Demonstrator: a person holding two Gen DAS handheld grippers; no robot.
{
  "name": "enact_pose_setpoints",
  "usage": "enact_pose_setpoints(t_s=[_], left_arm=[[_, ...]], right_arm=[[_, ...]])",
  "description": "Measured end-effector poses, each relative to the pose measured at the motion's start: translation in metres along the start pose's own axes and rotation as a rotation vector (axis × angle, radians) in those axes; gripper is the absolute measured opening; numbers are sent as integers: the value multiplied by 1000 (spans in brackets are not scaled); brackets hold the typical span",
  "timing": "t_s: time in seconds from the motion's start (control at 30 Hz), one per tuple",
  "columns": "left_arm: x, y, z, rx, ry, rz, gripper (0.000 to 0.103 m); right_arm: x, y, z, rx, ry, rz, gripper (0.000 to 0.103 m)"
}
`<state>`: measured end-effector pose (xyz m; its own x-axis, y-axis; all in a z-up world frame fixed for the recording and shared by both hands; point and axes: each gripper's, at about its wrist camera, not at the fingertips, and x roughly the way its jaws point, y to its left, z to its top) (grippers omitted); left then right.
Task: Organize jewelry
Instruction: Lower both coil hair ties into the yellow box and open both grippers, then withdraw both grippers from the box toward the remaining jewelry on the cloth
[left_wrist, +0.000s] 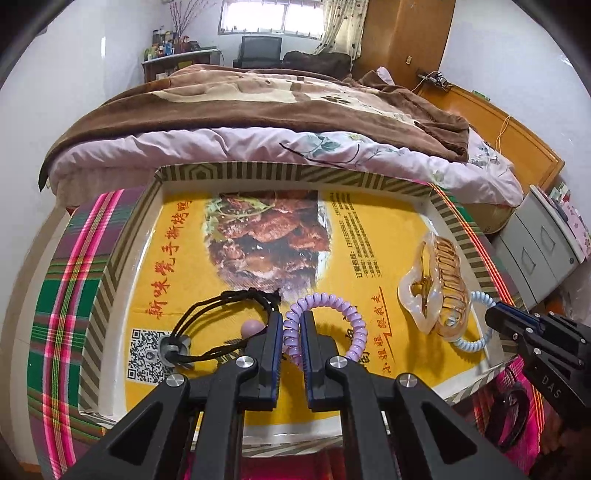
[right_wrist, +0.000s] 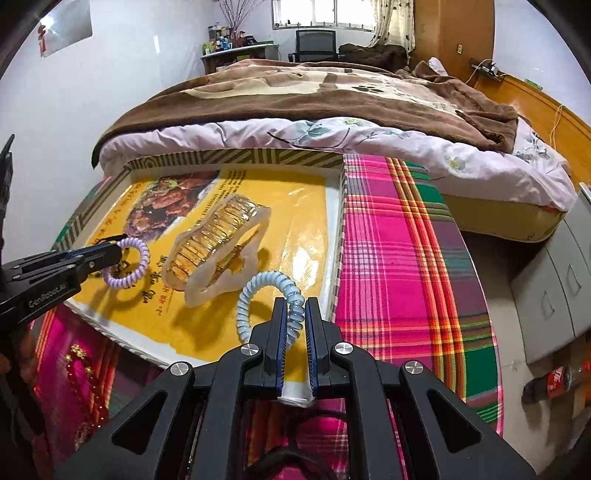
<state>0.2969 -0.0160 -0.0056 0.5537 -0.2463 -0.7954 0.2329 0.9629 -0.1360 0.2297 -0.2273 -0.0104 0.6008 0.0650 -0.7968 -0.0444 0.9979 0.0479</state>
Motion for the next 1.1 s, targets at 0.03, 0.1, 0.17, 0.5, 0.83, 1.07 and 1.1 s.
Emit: enact_pose_setpoints(t_s=[0.03,0.1,0.17,0.5,0.83,1.07,1.1], left_arm=[[0,0,-1,-1,3,-2,10],[1,-1,-1,0,9,-4,10],[0,0,-1,-4,12,-4,10],[-13,0,-6,-8,-1,-11,47],[-63,-1,-23,-12,-68,-30,59],[-101,1,-53,-27,-106,-41,66],[-106,2,-58,-28,-110,-44,66]], right_arm=[[1,0,0,0,3,2,10],[1,0,0,-4,1,0,10],[2,1,1,-6,1,-2,10],[-10,5,-1,-7,-39,32,37],[-50,6,-23,21,-109,114,37],[-70,17,-55,16,-112,205,37],[-71,19,-61,19,-105,218,37]])
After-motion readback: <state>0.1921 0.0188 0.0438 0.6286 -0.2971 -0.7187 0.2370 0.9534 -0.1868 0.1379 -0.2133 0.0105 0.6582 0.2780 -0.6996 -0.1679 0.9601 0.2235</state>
